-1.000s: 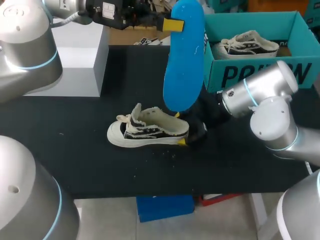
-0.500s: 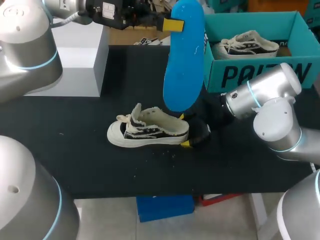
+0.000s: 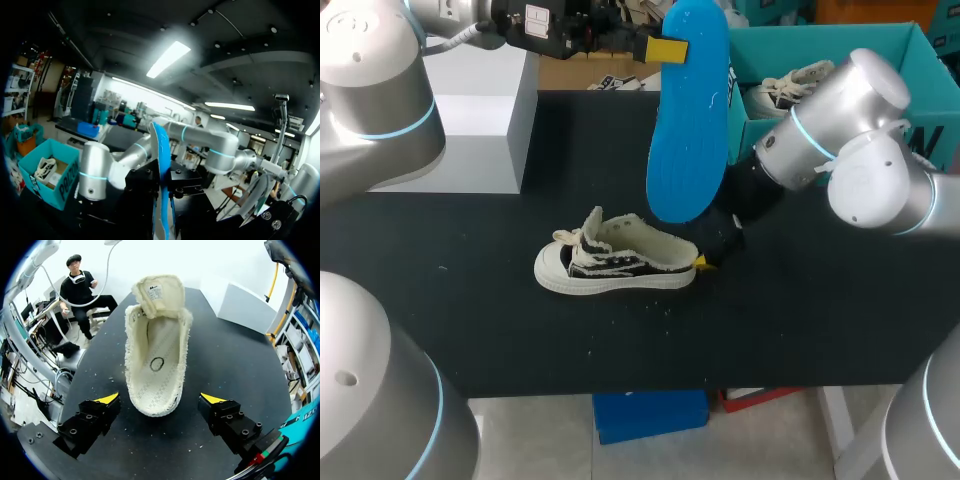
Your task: Take the shoe out of the shoebox, open the shoe tongue, remove and reinsert the insole, then place the shoe into the shoebox
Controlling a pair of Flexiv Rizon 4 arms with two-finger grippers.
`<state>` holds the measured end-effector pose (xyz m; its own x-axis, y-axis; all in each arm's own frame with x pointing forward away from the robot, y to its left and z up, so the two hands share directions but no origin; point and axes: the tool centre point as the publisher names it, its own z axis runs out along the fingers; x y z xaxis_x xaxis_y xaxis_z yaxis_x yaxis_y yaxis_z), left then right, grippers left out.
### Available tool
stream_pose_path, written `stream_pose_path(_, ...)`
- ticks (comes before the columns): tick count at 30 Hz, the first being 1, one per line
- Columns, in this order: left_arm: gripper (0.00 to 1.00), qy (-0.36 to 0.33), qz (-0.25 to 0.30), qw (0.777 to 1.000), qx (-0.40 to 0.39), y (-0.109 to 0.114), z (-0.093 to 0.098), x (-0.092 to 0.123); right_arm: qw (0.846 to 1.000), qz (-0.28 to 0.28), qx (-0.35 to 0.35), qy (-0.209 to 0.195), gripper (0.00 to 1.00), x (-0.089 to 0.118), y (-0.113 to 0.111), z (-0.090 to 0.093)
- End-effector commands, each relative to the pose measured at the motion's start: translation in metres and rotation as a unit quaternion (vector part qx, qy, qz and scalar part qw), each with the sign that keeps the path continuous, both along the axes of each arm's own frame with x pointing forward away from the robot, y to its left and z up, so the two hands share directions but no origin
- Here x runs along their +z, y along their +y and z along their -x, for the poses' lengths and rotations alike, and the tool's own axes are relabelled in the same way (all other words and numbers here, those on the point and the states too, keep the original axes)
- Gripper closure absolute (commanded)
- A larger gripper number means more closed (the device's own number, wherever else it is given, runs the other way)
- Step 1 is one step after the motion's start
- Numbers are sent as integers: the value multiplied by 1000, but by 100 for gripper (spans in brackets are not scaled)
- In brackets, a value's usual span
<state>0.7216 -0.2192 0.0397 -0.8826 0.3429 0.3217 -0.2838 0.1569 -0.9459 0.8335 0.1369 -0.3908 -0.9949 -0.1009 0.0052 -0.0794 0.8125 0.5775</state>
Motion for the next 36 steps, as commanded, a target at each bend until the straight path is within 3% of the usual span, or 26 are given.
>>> stream_pose_path(1,100,0,-1,1000,1,-1,0,0,991,132,9,-5,0,11,12,-11)
stream_pose_path(8,100,0,-1,1000,1,-1,0,0,981,194,18,-18,0,14,30,-20)
stream_pose_path(11,100,0,-1,1000,1,-1,0,0,976,214,26,-22,11,15,41,-23)
stream_pose_path(13,100,0,-1,1000,1,-1,0,0,973,227,29,-26,7,15,48,-24)
stream_pose_path(16,100,0,-1,1000,1,-1,0,0,969,243,38,-29,11,16,58,-26)
stream_pose_path(18,100,0,-1,1000,1,-1,0,0,967,250,43,-30,18,15,64,-25)
stream_pose_path(36,100,0,-1,1000,1,-1,0,0,955,287,58,-37,38,5,97,-25)
